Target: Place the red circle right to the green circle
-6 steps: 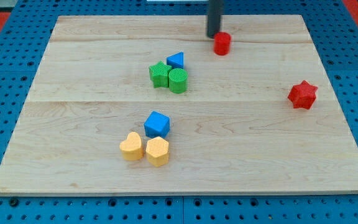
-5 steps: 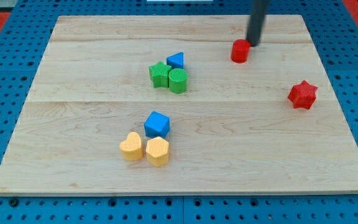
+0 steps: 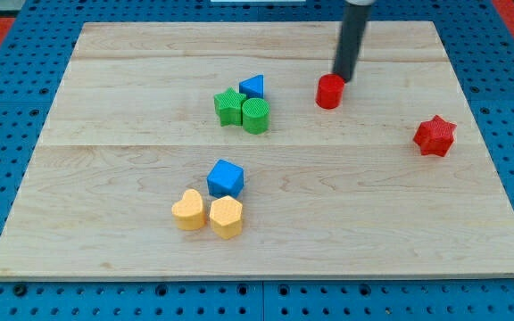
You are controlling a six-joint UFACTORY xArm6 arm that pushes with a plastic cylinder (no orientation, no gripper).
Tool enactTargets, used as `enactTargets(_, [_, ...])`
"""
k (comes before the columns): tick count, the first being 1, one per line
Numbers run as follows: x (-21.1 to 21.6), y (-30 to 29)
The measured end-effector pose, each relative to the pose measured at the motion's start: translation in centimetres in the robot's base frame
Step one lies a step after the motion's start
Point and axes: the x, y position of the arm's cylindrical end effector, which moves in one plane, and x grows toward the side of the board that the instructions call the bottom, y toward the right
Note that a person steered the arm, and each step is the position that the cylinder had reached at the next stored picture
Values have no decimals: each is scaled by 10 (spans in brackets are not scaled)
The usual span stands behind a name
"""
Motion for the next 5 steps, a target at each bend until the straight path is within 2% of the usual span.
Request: enactTargets(5, [44, -47])
